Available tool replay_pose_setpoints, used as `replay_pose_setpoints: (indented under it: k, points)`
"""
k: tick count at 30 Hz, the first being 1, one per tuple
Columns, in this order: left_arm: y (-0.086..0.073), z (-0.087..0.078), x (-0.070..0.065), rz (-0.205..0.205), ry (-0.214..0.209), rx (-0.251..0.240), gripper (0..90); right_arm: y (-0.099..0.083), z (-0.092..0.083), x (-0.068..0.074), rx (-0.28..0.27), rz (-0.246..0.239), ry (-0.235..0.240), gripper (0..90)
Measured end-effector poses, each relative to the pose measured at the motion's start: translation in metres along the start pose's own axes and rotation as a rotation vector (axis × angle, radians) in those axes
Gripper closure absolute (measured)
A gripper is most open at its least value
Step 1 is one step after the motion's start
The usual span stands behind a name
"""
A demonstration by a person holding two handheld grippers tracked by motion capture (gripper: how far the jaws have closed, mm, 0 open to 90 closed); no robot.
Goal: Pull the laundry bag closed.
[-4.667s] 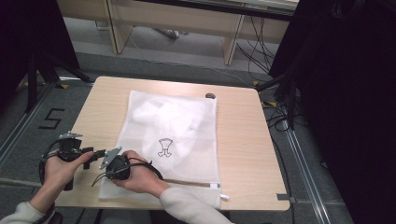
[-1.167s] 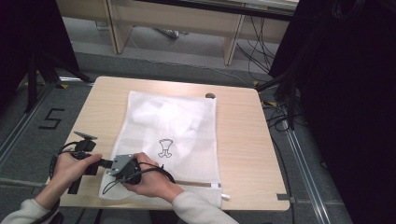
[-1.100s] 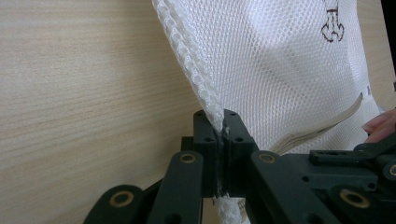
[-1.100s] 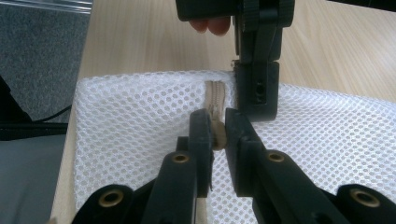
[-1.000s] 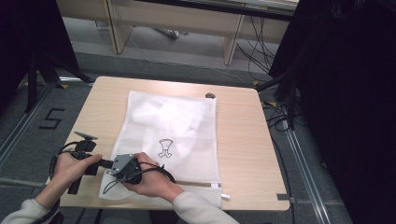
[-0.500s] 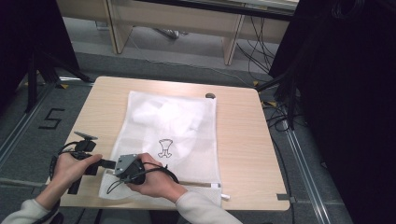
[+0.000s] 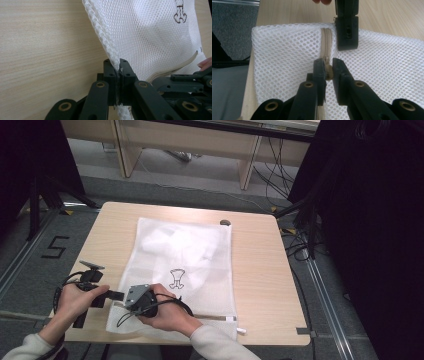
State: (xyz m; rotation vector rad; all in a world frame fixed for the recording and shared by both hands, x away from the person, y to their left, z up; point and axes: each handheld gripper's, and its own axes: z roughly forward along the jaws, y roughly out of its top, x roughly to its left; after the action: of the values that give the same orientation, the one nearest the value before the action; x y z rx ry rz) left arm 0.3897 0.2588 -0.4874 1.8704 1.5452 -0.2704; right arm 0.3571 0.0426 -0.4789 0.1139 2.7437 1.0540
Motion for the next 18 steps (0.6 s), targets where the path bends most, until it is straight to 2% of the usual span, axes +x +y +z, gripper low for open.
replay_pose_setpoints:
  k: [2,3,4,5,6,7,9,11,18]
  points:
    - [0.0000,0.0001,-0.0003,0.001,0.002,0.001,85.5,0.0002,-0.0002,-0.0008,0.000,-0.013,-0.002,82.4]
    - [-0.0009,0.0004,-0.0038,-0.049,0.003,-0.001,85.5,0.0001,-0.0008,-0.0009,0.001,-0.014,-0.003,82.4]
    - [-0.0009,0.0004,-0.0038,-0.049,0.003,-0.001,85.5,0.0001,-0.0008,-0.0009,0.001,-0.014,-0.003,82.4]
    - [-0.0005,0.0002,-0.0026,-0.030,0.002,-0.001,85.4,-0.0001,-0.0010,-0.0011,-0.002,-0.014,-0.002,82.4]
    - [-0.0005,0.0002,-0.0026,-0.030,0.002,-0.001,85.4,-0.0001,-0.0011,-0.0011,0.000,-0.014,-0.002,82.4]
    - [0.0001,-0.0001,-0.0003,0.002,0.006,0.000,85.4,-0.0003,-0.0014,-0.0008,0.005,-0.014,-0.004,82.4]
    - [0.0002,-0.0002,-0.0001,-0.001,0.004,0.003,85.4,-0.0014,-0.0018,0.0013,0.008,0.014,-0.001,82.5]
    - [0.0002,0.0002,-0.0007,-0.001,0.006,0.002,85.4,-0.0019,-0.0018,-0.0007,0.001,-0.013,-0.002,82.5]
    - [0.0002,-0.0001,-0.0009,0.001,0.009,0.001,85.4,-0.0020,-0.0027,-0.0007,0.005,-0.012,-0.006,82.4]
